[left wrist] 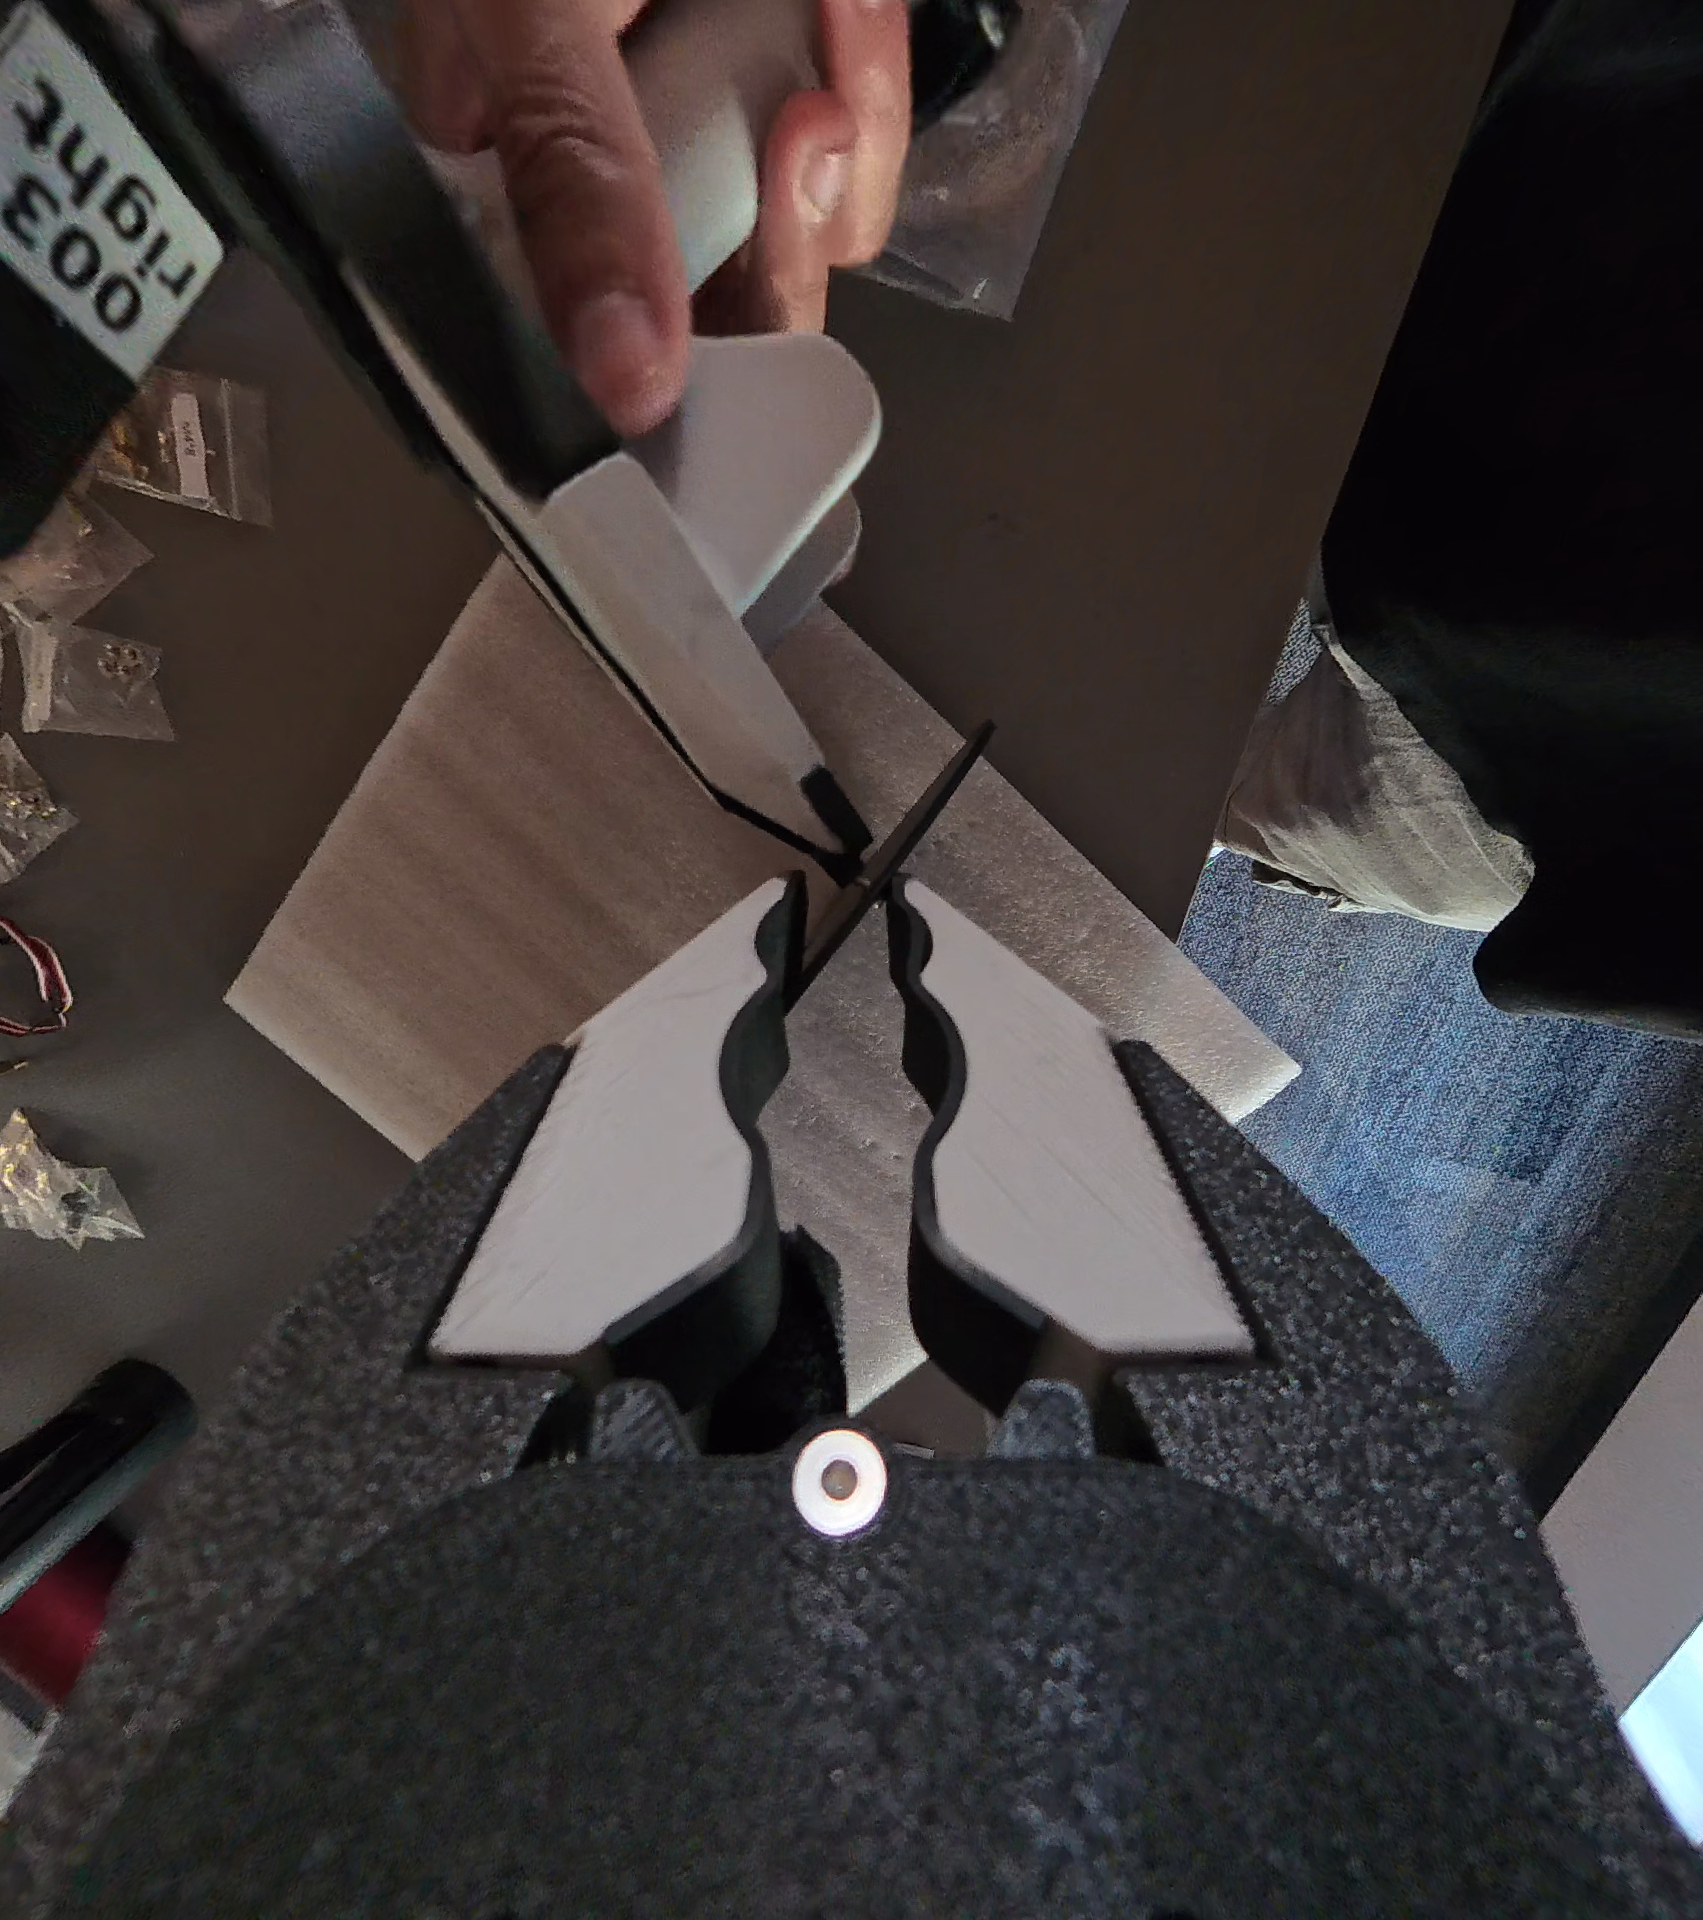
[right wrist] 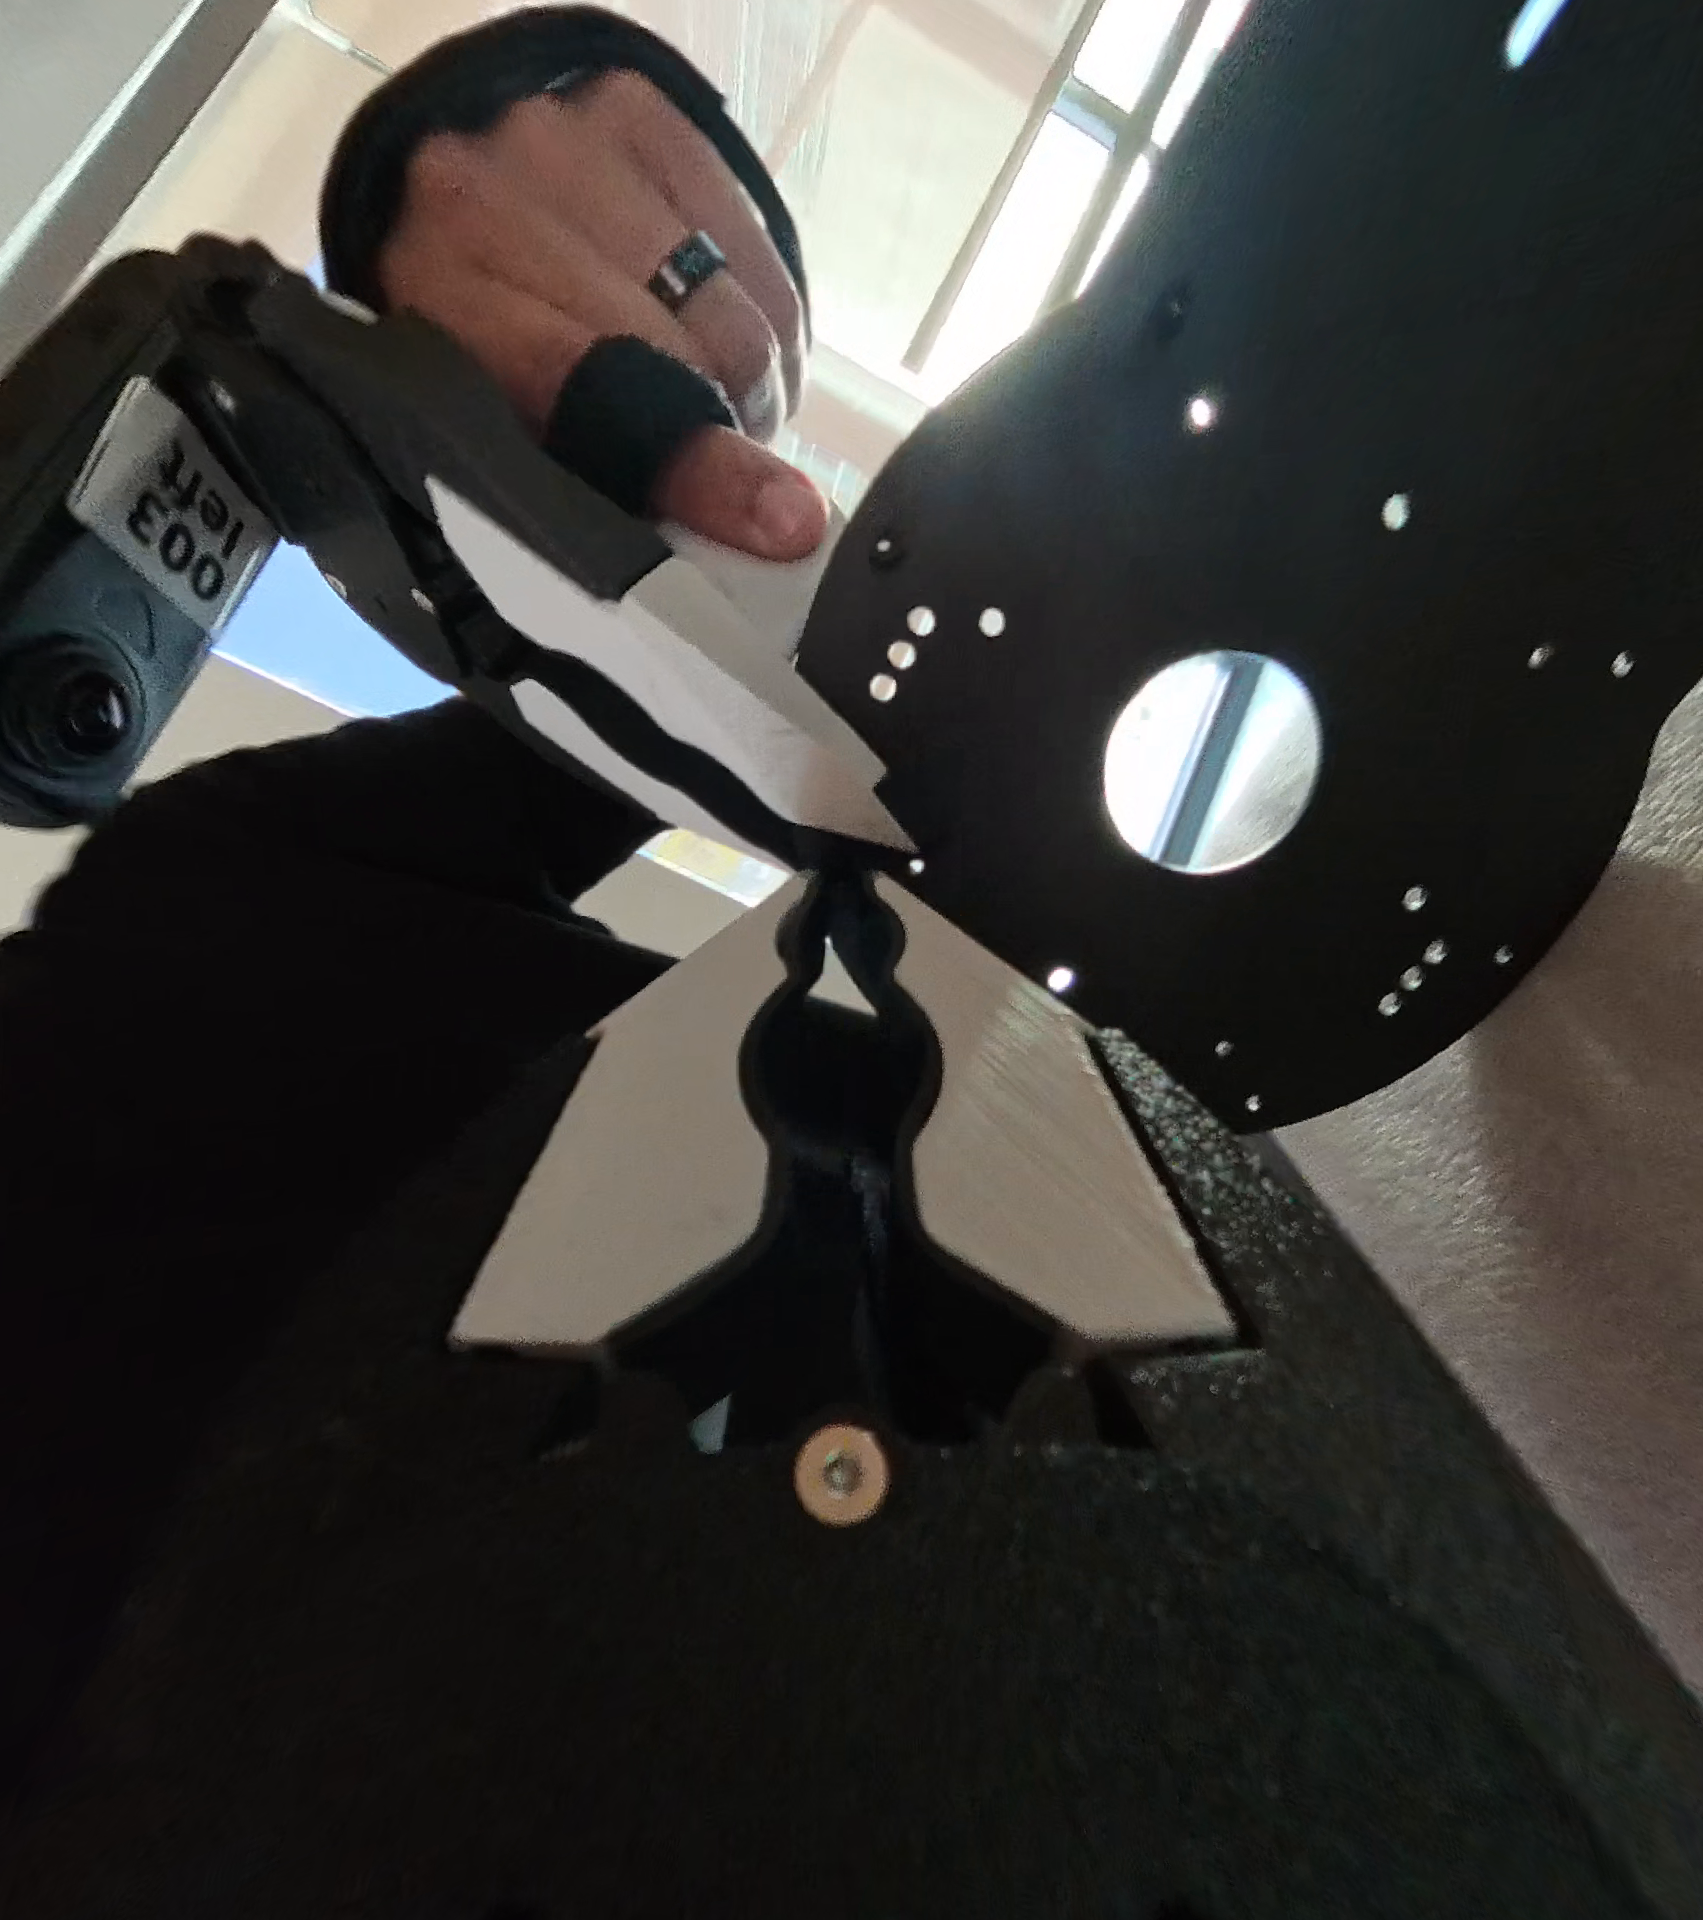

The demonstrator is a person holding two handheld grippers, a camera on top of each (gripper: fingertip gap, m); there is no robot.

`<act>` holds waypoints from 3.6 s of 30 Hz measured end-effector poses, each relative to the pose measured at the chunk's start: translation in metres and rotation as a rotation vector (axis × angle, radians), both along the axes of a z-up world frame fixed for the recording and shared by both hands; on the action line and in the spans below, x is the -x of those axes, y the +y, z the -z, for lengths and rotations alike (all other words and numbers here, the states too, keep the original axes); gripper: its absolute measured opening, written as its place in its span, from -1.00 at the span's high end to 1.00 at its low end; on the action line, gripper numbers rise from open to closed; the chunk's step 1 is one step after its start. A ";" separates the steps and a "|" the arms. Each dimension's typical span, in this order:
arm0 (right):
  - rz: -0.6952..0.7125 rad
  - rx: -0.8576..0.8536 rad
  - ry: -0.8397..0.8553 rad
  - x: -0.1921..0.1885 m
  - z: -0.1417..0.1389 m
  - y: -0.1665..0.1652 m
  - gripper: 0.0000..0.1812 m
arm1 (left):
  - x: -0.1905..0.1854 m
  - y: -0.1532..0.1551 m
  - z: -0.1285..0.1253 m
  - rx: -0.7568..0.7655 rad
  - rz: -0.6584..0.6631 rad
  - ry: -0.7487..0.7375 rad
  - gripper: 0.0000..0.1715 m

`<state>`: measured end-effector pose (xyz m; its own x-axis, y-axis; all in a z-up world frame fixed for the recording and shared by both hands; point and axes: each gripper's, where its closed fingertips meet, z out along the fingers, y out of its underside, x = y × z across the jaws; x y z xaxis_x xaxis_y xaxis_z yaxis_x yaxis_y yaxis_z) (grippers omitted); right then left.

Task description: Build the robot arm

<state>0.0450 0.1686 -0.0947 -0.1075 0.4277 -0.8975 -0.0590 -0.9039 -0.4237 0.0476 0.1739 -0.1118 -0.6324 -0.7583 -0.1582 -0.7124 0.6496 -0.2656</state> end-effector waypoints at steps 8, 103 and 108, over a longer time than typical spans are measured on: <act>-0.008 -0.182 -0.085 -0.003 0.000 0.001 0.97 | -0.004 0.001 0.000 0.000 0.004 -0.018 0.82; -0.334 -0.393 -0.167 -0.006 0.000 0.001 0.96 | -0.003 0.005 0.000 0.005 -0.006 0.026 0.85; -0.345 -0.152 -0.178 -0.006 0.000 0.000 0.96 | -0.003 0.004 -0.001 0.001 -0.021 0.013 0.85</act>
